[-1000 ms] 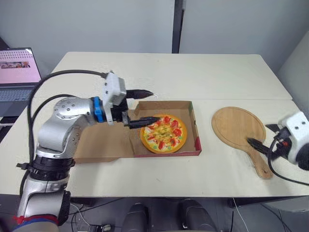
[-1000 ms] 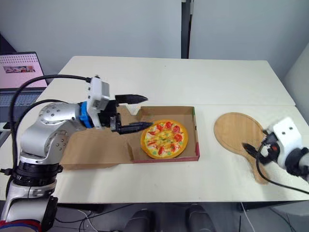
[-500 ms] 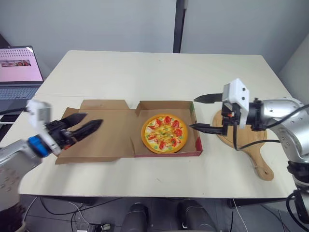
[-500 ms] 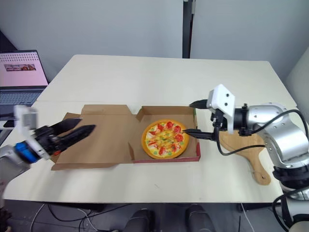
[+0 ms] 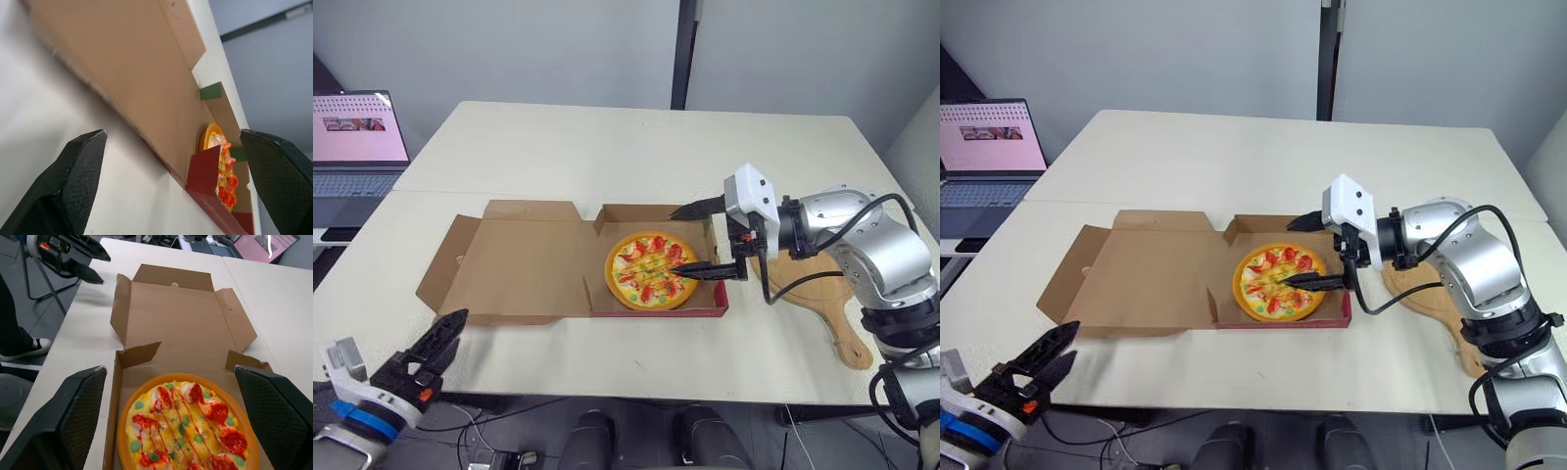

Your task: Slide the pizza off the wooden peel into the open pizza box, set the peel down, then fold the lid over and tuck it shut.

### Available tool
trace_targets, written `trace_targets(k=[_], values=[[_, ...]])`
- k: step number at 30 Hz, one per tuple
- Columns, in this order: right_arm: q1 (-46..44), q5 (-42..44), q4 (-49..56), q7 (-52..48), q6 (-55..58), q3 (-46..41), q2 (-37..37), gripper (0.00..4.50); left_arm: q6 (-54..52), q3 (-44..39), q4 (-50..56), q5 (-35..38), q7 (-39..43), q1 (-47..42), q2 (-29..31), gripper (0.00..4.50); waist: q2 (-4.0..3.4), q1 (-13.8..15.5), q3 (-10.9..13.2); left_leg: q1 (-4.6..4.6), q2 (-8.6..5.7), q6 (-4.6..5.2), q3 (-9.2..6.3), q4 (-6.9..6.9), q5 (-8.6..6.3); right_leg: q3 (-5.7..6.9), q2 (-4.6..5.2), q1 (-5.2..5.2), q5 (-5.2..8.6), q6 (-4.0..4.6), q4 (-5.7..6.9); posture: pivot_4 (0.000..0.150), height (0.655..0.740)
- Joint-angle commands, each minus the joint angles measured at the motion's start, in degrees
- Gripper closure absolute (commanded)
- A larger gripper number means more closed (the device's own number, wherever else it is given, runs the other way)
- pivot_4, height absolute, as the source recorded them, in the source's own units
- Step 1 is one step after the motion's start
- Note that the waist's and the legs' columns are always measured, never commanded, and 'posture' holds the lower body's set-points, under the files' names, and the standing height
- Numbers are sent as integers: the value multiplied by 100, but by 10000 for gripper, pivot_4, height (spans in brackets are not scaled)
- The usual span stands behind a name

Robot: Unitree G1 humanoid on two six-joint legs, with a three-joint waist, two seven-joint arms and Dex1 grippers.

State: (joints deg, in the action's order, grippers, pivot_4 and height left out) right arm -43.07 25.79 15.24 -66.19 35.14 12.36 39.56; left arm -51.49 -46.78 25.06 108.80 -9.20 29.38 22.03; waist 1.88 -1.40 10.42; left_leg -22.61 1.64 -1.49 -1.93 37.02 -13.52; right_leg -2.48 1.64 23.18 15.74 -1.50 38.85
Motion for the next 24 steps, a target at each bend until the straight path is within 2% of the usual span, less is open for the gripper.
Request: trace_targets(k=[1,4,12,15,24], values=[[-116,-18,79,-10,-81,-115,26,180,682,421,219,195,-566,4,-183,0,3,-1,-1,0,0,0,6,0,0,1,-6,0,1,1,-2,1500,7316],[-106,-16,92,-20,-75,-109,45,180,1141,618,120,123,-763,-229,-251,0,3,-6,-2,-1,0,0,37,-2,0,2,-44,1,1,2,-5,1500,7316],[-143,-12,100,-58,-46,-84,72,180,1637,987,-401,-295,-751,-710,-221,0,5,-18,-3,0,-9,0,51,-2,0,1,-57,3,0,1,-7,1500,7316],[-143,5,118,-82,-13,-92,107,0,1705,1042,-527,-402,-663,-756,-250,5677,5,-16,-3,0,-8,0,48,-3,0,2,-59,3,0,1,-7,1500,7316],[-145,38,164,-110,63,-106,169,0,1728,1229,-802,-763,-337,-919,-308,33027,6,-14,-3,-2,-7,0,48,-3,0,2,-59,3,-1,0,-11,1500,7316]])
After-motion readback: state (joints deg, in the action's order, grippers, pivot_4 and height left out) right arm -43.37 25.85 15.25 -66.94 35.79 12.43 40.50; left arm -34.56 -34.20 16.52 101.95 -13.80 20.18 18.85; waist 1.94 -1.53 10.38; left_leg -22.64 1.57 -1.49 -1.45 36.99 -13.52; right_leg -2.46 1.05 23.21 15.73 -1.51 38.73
